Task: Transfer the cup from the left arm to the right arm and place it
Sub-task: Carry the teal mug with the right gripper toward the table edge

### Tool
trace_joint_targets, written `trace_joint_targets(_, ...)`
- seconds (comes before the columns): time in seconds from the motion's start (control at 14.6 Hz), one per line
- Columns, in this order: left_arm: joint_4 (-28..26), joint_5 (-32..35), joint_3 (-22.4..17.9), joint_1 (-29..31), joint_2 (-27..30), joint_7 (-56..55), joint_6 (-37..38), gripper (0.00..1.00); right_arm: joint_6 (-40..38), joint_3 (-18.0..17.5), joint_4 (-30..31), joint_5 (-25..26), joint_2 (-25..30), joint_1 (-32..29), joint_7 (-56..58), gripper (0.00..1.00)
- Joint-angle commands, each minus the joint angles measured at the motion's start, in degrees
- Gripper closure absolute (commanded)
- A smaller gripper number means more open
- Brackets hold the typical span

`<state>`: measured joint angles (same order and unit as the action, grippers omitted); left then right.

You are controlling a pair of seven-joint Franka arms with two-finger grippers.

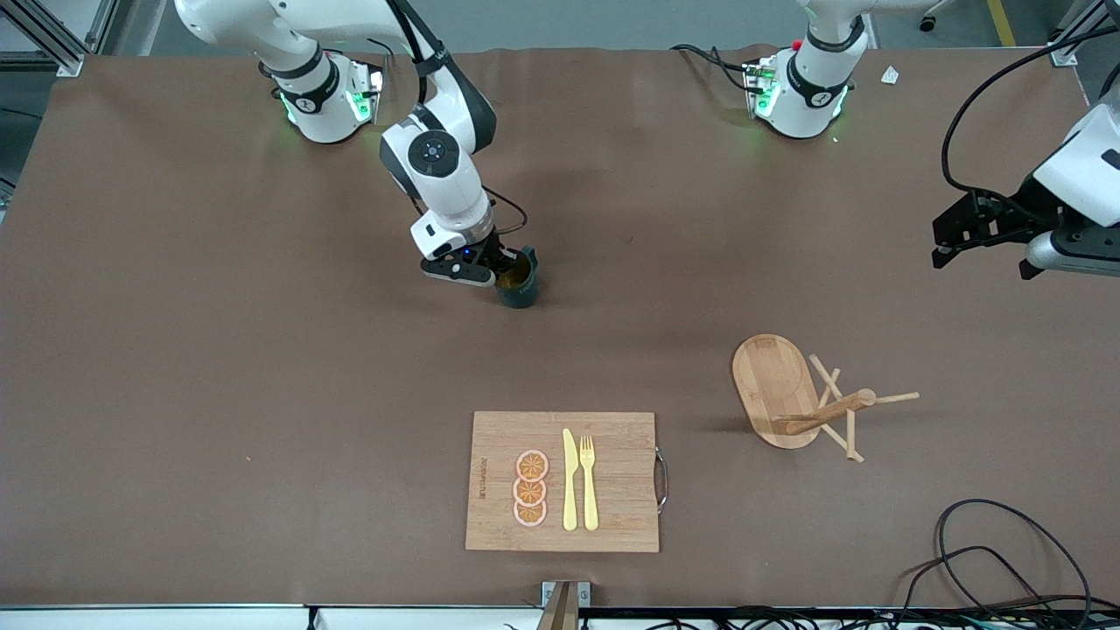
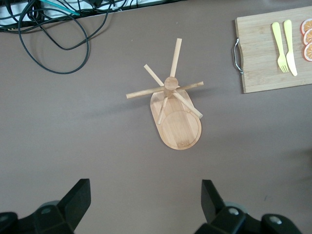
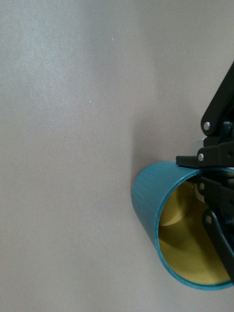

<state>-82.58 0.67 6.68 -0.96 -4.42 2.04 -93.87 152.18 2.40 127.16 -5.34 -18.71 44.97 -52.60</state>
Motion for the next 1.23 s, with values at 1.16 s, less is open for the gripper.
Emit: trace_joint_targets(1.16, 0.14, 0.12, -0.71, 0.26, 0.29, -0.11, 0.70, 0.00, -12.43, 4.54, -0.25, 3.31, 10.26, -10.85, 12.78, 1.00)
